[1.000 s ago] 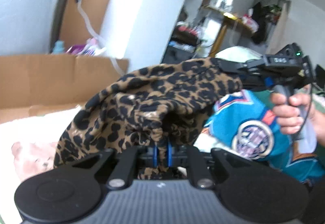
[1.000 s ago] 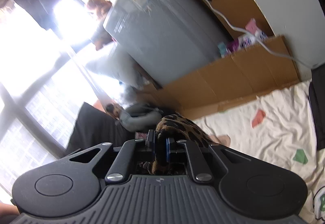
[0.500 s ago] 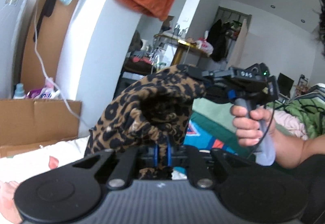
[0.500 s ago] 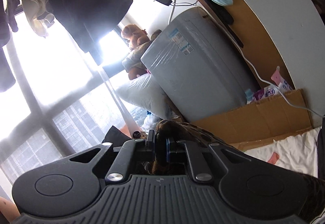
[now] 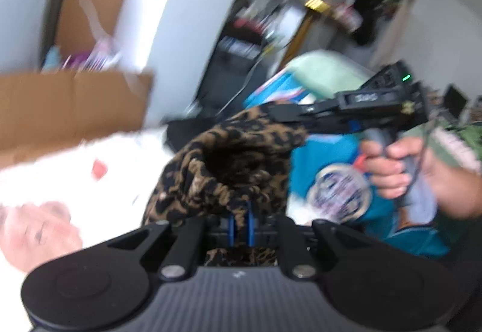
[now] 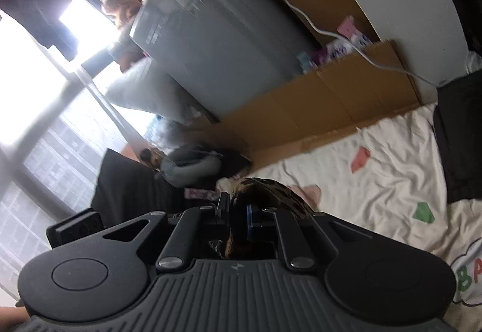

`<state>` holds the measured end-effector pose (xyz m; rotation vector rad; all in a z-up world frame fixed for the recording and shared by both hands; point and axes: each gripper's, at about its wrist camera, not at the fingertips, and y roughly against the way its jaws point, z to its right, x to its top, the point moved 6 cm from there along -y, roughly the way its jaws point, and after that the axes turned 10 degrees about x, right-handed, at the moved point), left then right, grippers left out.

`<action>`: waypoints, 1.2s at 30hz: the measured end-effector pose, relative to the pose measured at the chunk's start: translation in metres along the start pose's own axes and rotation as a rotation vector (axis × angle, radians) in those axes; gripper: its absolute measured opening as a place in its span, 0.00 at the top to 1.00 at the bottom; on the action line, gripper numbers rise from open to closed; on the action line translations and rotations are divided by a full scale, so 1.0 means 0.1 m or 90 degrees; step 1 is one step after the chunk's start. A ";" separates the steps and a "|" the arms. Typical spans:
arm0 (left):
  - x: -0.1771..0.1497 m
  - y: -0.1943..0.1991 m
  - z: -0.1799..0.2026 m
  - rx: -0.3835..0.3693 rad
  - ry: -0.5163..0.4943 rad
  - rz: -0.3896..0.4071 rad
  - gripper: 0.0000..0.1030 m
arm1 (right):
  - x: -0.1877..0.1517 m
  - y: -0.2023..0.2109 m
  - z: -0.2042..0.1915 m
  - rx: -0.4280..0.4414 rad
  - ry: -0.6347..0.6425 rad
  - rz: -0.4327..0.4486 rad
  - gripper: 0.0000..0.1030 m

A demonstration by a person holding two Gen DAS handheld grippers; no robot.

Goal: Fold clothes

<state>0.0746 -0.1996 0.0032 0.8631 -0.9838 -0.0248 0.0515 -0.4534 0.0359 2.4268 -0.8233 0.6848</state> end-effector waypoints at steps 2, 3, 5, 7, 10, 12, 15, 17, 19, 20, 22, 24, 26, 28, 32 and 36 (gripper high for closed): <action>-0.14 -0.23 -0.15 0.015 -0.006 -0.046 0.91 | -0.10 -0.15 0.26 -0.026 -0.018 -0.026 0.91; -0.20 -0.33 -0.22 0.020 -0.009 -0.068 0.91 | -0.14 -0.22 0.38 -0.039 -0.027 -0.040 0.91; -0.31 -0.56 -0.38 0.027 -0.005 -0.110 0.91 | -0.24 -0.36 0.64 -0.065 -0.045 -0.066 0.91; -0.37 -0.77 -0.53 0.035 -0.003 -0.130 0.91 | -0.33 -0.50 0.89 -0.091 -0.062 -0.093 0.91; -0.44 -1.04 -0.77 0.036 0.019 -0.138 0.91 | -0.39 -0.65 1.20 -0.118 -0.086 -0.102 0.90; -0.48 -1.18 -0.93 0.037 0.040 -0.138 0.90 | -0.40 -0.75 1.36 -0.134 -0.092 -0.107 0.90; -0.53 -1.32 -1.12 0.040 0.060 -0.146 0.90 | -0.40 -0.90 1.51 -0.139 -0.094 -0.122 0.89; -0.55 -1.37 -1.22 0.043 0.070 -0.149 0.90 | -0.39 -1.01 1.59 -0.141 -0.096 -0.129 0.88; -0.57 -1.42 -1.33 0.046 0.080 -0.149 0.89 | -0.38 -1.12 1.67 -0.141 -0.095 -0.133 0.85; -0.57 -1.45 -1.38 0.048 0.088 -0.149 0.89 | -0.36 -1.17 1.71 -0.144 -0.093 -0.134 0.84; -0.57 -1.51 -1.48 0.059 0.100 -0.150 0.87 | -0.34 -1.26 1.79 -0.148 -0.089 -0.134 0.82; -0.56 -1.58 -1.57 0.082 0.108 -0.154 0.85 | -0.32 -1.35 1.85 -0.149 -0.085 -0.141 0.78; -0.53 -1.61 -1.65 0.116 0.120 -0.152 0.78 | -0.28 -1.43 1.91 -0.156 -0.086 -0.146 0.69; -0.49 -1.59 -1.73 0.139 0.132 -0.147 0.66 | -0.21 -1.45 1.93 -0.160 -0.085 -0.135 0.51; -0.39 -1.43 -1.83 0.165 0.146 -0.120 0.43 | -0.07 -1.39 1.91 -0.161 -0.067 -0.110 0.39; -0.45 -1.25 -1.89 0.184 0.161 -0.120 0.43 | -0.06 -1.27 1.88 -0.181 -0.030 -0.108 0.38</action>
